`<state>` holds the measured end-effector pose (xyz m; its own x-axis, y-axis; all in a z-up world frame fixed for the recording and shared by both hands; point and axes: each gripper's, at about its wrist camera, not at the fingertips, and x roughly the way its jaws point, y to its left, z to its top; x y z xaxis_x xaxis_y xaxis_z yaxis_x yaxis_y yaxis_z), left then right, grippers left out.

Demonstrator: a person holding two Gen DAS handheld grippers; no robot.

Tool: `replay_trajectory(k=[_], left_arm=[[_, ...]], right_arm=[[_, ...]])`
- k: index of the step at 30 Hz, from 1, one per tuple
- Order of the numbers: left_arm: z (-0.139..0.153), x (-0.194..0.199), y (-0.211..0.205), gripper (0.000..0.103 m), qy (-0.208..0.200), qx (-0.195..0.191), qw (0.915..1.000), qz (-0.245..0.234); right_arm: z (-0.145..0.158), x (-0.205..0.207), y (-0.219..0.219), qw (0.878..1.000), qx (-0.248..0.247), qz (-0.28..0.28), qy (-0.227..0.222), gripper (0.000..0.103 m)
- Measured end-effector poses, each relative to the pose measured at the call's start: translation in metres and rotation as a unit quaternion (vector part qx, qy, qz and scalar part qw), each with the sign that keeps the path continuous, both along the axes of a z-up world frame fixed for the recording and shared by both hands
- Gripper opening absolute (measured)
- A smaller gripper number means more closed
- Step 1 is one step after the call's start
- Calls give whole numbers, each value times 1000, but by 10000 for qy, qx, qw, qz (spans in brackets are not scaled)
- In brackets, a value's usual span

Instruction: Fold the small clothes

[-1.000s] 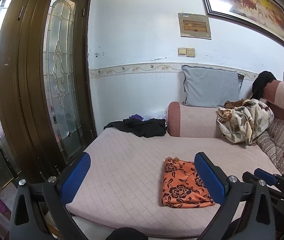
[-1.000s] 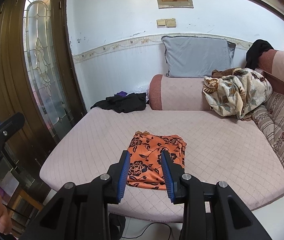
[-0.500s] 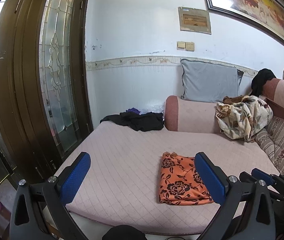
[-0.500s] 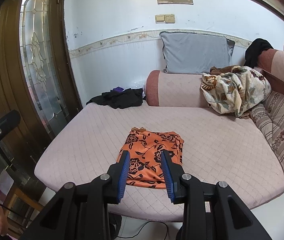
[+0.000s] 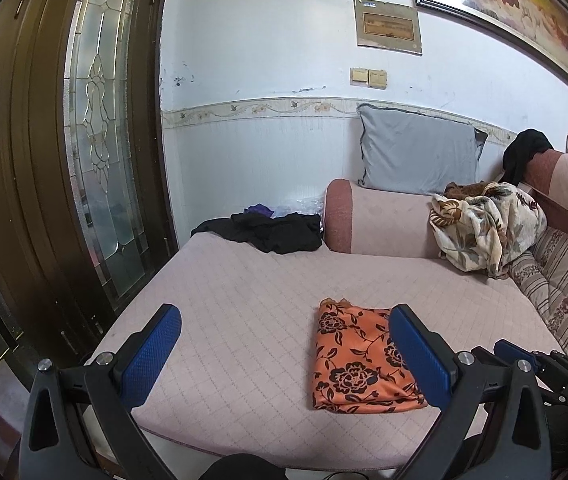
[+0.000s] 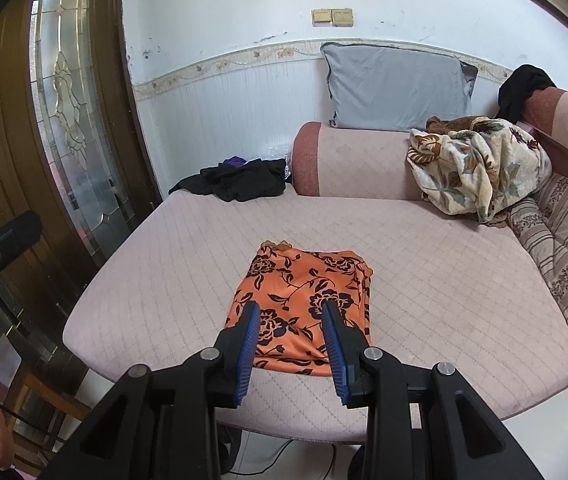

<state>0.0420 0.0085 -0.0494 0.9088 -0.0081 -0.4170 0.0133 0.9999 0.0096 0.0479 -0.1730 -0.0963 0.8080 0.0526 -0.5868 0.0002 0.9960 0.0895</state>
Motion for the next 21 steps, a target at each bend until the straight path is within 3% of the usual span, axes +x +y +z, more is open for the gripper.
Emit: replay_trajectory(k=[21], left_arm=[[9, 37, -10, 103, -12, 104, 9999, 61]], right_arm=[[8, 42, 2, 10000, -45, 85, 5, 36]])
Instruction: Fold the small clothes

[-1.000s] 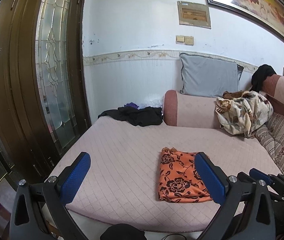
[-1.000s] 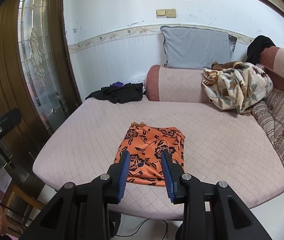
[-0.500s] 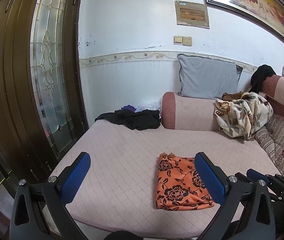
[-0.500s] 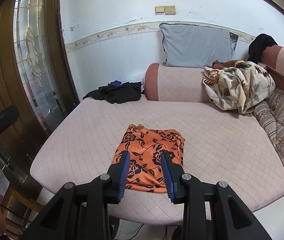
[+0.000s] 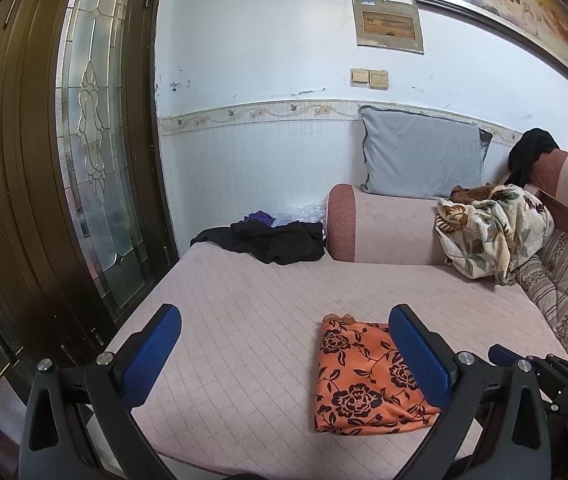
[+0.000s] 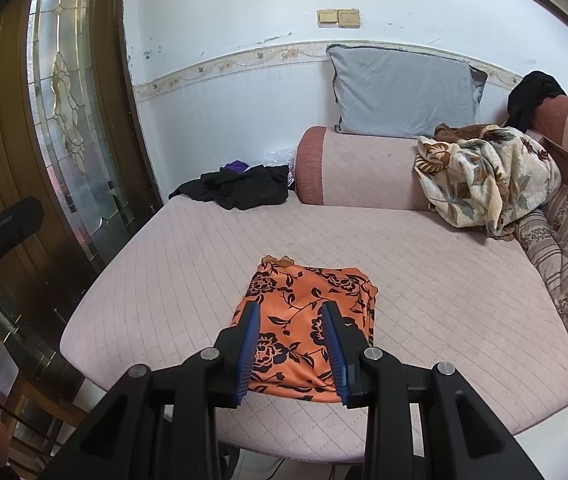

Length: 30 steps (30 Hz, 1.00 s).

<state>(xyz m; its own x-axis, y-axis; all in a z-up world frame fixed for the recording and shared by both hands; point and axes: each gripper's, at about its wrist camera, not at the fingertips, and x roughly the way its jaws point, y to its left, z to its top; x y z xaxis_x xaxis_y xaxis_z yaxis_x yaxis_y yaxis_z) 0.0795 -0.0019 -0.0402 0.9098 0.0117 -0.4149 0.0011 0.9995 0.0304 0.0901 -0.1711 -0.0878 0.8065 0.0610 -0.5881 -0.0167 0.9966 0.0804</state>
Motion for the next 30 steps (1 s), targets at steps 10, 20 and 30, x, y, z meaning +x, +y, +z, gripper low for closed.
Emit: replay_trajectory(k=[10, 20, 30], left_arm=[[-5, 17, -1, 103, 95, -8, 10000, -20], [-14, 34, -5, 103, 240, 64, 9996, -113], [-23, 54, -7, 103, 389, 49, 9991, -169]], right_arm=[[-11, 25, 3, 9999, 4, 61, 148, 36], [-26, 39, 0, 9995, 27, -32, 315, 36], [-36, 56, 1, 9990, 36, -73, 451, 36]])
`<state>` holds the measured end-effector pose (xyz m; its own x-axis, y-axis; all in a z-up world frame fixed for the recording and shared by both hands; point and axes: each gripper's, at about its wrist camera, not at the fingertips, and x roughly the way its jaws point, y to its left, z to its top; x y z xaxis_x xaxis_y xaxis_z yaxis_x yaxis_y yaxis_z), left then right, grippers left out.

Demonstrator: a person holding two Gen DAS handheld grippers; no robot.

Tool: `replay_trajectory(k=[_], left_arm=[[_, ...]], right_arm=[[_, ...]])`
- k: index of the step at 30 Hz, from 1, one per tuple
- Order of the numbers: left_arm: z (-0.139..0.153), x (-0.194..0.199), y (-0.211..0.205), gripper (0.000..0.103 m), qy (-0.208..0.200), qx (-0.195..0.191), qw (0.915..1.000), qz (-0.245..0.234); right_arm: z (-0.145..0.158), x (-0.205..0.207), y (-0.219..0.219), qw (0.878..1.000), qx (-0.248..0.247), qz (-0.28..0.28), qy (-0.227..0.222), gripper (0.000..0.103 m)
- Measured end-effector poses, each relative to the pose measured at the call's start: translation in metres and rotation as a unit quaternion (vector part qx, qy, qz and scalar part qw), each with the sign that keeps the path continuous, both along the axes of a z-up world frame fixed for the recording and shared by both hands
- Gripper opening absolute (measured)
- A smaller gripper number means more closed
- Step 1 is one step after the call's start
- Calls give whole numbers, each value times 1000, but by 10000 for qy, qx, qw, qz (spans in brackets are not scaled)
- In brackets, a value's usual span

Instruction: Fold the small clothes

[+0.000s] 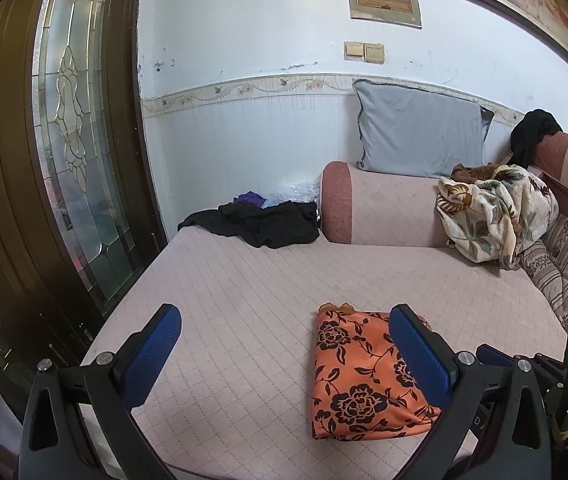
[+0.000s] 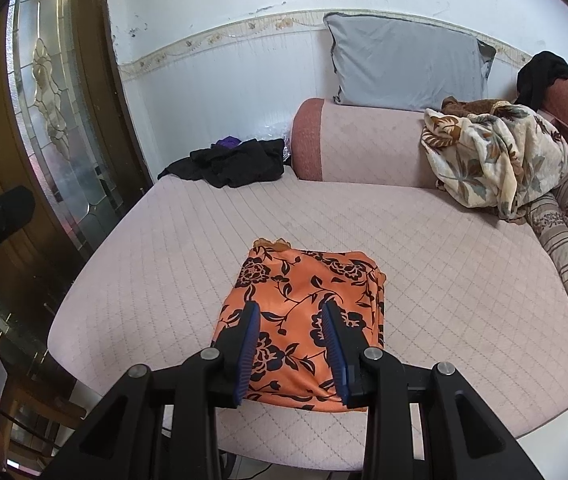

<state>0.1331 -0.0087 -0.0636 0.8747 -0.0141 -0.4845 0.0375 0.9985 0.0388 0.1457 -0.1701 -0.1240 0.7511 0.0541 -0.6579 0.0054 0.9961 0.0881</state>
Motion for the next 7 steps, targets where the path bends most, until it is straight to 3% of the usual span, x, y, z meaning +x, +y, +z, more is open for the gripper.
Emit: replay_trajectory(k=[7], left_arm=[[-7, 17, 4, 103, -57, -215, 9996, -192]], right_arm=[[-7, 15, 0, 10000, -3, 21, 79, 36]])
